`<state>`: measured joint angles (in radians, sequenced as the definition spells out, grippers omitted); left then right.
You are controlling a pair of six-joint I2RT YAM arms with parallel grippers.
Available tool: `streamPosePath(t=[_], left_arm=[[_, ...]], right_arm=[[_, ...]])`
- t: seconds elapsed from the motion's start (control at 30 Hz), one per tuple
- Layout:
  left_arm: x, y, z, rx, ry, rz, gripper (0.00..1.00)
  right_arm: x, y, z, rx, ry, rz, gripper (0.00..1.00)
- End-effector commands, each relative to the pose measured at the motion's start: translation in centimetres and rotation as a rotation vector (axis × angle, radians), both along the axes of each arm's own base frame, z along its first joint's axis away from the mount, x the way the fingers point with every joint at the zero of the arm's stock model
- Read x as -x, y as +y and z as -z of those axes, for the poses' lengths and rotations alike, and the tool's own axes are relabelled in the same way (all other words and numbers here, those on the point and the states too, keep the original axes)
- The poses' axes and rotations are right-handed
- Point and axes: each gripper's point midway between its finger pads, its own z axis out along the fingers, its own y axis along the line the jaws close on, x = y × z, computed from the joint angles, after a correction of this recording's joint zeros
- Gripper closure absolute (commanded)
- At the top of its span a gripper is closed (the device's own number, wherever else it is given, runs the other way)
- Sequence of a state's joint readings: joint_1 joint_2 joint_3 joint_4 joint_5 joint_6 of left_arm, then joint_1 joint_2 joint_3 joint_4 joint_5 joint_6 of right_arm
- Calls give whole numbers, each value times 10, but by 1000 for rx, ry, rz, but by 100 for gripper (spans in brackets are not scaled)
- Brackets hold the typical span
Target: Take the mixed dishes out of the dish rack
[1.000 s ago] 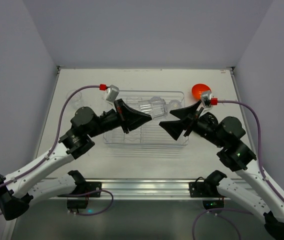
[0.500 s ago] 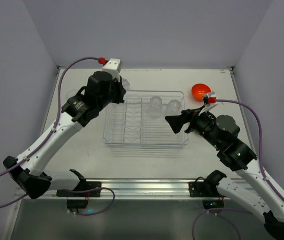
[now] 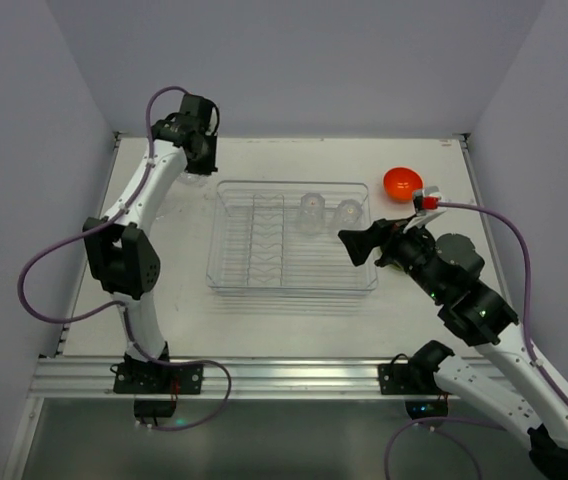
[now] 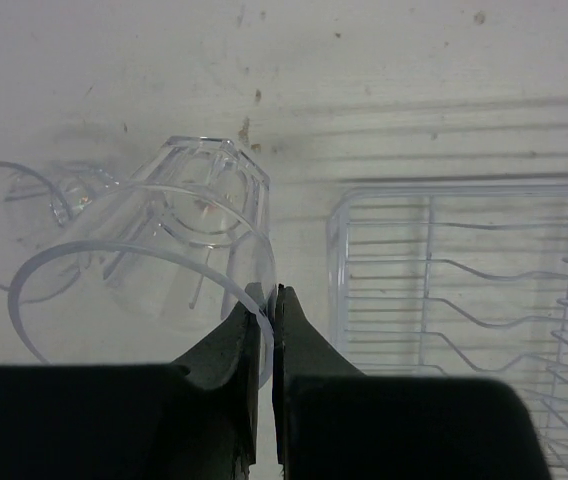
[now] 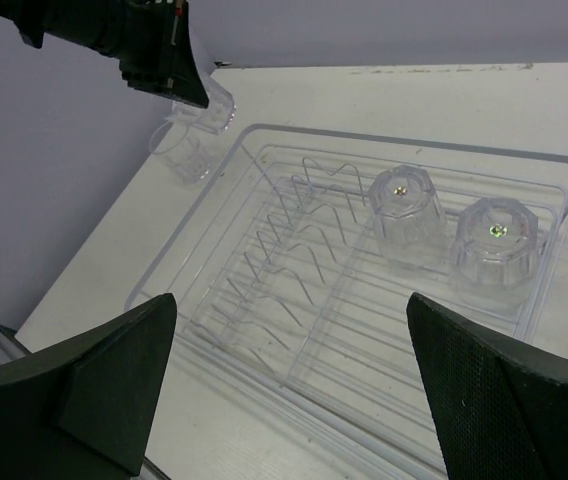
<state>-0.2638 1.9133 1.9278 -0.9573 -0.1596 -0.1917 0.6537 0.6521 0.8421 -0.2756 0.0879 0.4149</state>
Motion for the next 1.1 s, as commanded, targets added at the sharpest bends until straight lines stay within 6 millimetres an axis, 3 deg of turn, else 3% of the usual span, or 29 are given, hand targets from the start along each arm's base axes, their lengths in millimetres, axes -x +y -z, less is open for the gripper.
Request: streamPosePath(t=[0.0,0.13,0.4,0.63,0.83,1.07], left_arm=[[-2,14,-5,27,39,43,100],[-12,26,21,33,107,39,100],[-8,43,80,68,262,21,100],[-8,43,91,65,282,19,96],[-3,44,101,54,305,19,85],[0,47,113,41,336,13,84]], right_arm=[[-2,-4,-3,9,-31,13,1],[-3,-1,-1,13,-24,5,1],[1,11,5,25,-7,-65,1],[3,12,6,32,-12,-81,1],[4,14,9,36,-4,-95,1],[4,14,10,35,-5,-93,1]])
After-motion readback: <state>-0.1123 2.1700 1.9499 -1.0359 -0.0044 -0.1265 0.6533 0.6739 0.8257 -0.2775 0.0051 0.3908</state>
